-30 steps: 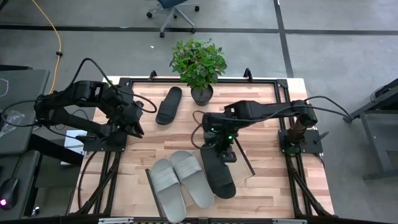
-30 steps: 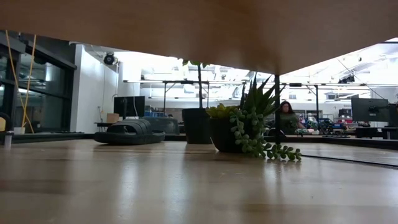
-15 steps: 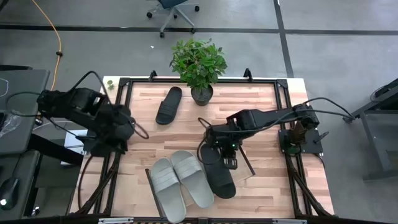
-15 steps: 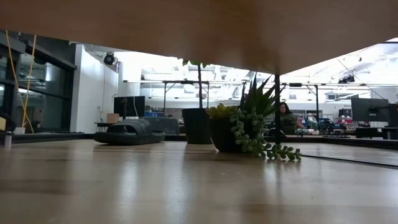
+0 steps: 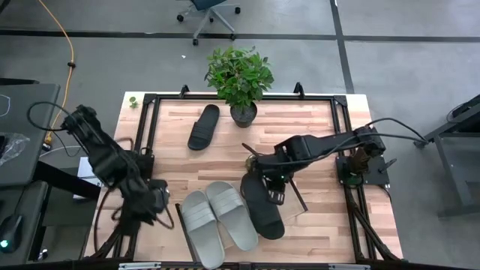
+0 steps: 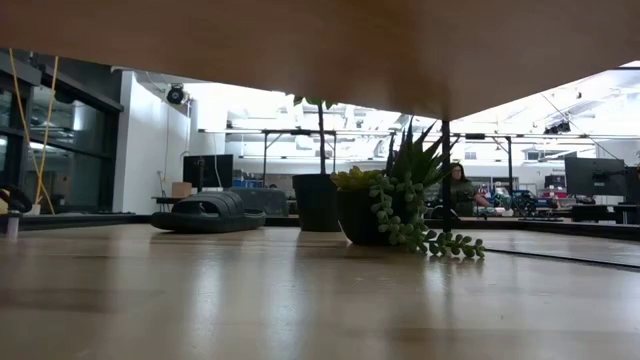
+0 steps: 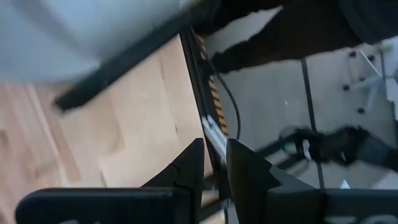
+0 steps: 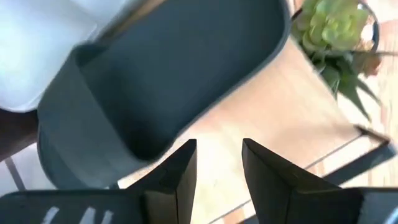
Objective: Pick and place slides into the shelf
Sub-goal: Put the bottom black slipper on the shelf
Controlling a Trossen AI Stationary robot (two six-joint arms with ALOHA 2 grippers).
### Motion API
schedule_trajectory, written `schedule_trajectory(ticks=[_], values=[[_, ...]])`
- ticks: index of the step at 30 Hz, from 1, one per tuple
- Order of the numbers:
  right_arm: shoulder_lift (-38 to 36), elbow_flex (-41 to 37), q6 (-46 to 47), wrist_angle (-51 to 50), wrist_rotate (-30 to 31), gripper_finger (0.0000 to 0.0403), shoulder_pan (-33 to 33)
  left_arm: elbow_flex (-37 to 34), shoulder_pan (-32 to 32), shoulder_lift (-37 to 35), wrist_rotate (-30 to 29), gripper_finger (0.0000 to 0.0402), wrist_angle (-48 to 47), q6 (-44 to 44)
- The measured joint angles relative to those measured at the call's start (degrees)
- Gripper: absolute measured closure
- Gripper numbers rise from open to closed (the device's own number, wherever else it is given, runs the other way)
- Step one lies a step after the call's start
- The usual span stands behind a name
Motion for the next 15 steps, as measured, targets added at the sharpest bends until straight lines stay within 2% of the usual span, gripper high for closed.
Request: schedule_trajectory(ticks=[5,10,15], values=[[0.0,0.0,0.5,-2.4,1.4,0.0284,2.4,0.0,-1.7,6.0,-6.2,0.0344,4.2,-4.1],[0.0,0.0,-1.1,-6.8,1.3,0.0284,5.8,0.0,-1.6,11.5,-4.7,0.0344,5.4,-5.8],[0.0,0.0,-3.7,-6.6,2.0,0.0284,8.9,-0.1,-1.7,14.4,-5.0,0.0344,9.1,-7.2]])
